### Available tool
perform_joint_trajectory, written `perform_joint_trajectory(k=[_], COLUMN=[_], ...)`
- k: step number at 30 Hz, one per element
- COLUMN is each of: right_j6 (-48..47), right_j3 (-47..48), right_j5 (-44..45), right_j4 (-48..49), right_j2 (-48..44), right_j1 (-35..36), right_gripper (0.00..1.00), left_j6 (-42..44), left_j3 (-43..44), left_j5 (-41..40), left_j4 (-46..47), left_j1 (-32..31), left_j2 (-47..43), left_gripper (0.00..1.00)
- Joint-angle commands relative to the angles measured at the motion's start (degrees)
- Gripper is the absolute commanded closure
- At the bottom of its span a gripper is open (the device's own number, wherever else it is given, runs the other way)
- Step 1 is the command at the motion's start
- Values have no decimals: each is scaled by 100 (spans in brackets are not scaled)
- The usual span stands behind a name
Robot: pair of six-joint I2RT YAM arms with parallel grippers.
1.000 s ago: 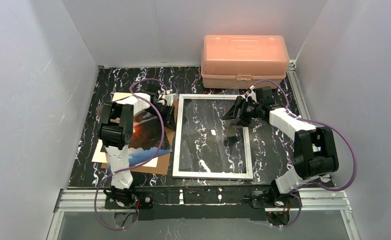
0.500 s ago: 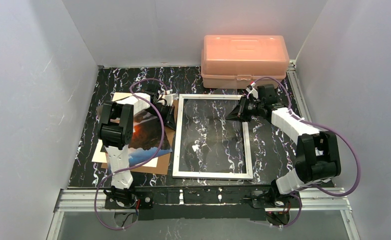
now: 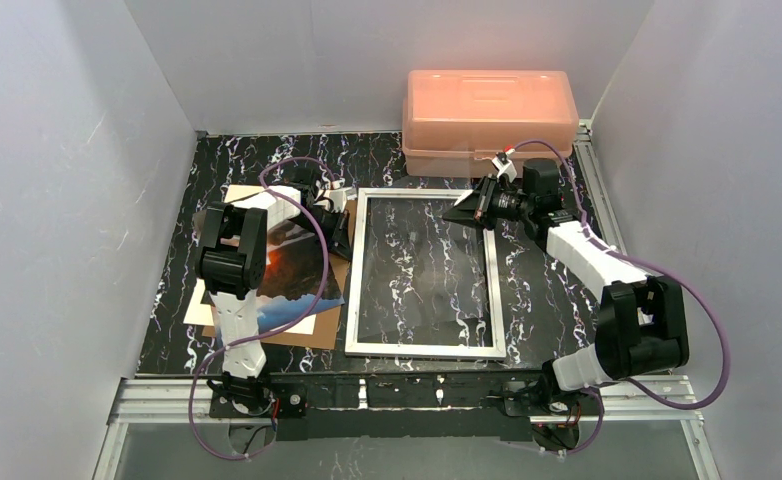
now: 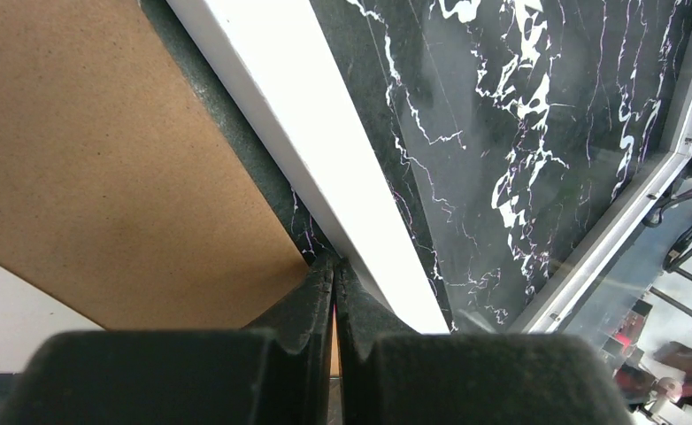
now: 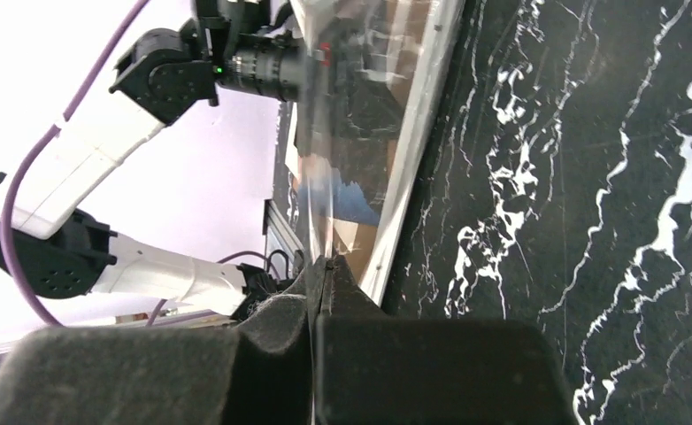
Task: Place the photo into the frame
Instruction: Adjust the photo frame item on the photo frame.
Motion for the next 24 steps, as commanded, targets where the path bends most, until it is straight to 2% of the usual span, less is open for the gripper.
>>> perform_joint_trajectory(k=[1,5,7,15,24], right_j6=[736,1284,1196,37,-785], right_j3=[-221,-486,-485,-79,344], right_j5=[-325,-403,-390,-221,-214], right_j4=[1300,2104,2113,637,-318], right_j2=[-279,-279,-280,-197,0], right_j1=[-8,34,68,105,97], right_gripper=[99,99,99,99,99], left_j6=[67,69,58,65,75], left_j3=[71,79,79,75,49], left_j5=[175,182,180,191,200], left_j4=[-253,-251,-260,-279,-280], left_j1=[7,15,17,16,16], left_j2=[-82,-101,-115,-128,-113], left_gripper=[100,100,100,100,100])
